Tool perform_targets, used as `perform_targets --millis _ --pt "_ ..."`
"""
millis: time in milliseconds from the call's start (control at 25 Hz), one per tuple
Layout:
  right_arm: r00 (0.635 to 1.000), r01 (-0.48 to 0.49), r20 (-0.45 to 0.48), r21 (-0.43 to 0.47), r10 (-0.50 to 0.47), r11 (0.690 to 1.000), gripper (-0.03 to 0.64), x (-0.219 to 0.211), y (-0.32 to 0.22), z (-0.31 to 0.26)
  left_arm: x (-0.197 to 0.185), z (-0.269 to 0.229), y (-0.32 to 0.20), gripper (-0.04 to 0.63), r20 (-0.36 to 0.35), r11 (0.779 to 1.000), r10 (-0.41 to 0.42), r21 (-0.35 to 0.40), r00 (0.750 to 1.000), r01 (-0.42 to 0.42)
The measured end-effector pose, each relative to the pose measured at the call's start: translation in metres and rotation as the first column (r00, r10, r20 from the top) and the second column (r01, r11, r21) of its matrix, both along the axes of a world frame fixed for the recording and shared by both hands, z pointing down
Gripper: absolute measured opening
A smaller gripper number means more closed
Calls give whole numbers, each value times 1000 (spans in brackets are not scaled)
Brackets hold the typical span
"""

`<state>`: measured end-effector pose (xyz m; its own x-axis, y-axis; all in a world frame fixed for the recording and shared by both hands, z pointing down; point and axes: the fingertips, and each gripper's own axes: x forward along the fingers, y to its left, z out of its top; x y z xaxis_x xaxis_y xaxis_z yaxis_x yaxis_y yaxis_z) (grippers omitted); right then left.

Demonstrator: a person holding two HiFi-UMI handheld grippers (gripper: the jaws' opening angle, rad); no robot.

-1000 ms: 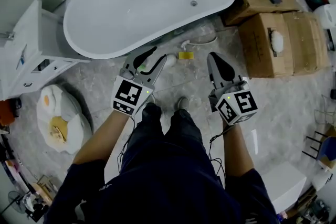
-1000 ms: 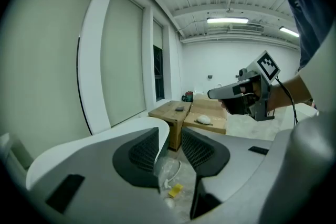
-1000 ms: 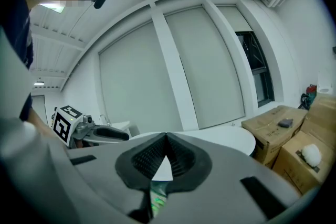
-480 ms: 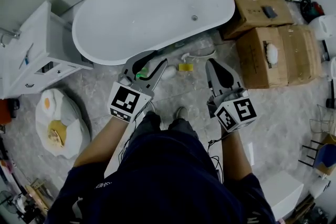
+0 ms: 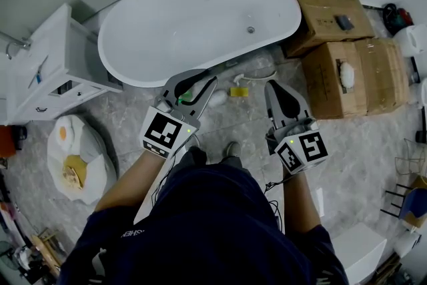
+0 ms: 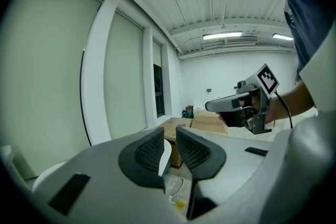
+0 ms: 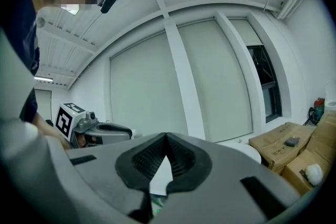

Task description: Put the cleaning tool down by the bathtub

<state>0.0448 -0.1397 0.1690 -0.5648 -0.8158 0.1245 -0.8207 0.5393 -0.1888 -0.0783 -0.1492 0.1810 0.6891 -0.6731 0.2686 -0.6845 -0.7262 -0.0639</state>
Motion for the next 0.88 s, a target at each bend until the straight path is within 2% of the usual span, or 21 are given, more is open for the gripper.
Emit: perform_targets --millis 880 --pt "999 32 -11 25 -32 999 5 -8 5 -15 4 -29 0 40 -36 999 28 46 999 -27"
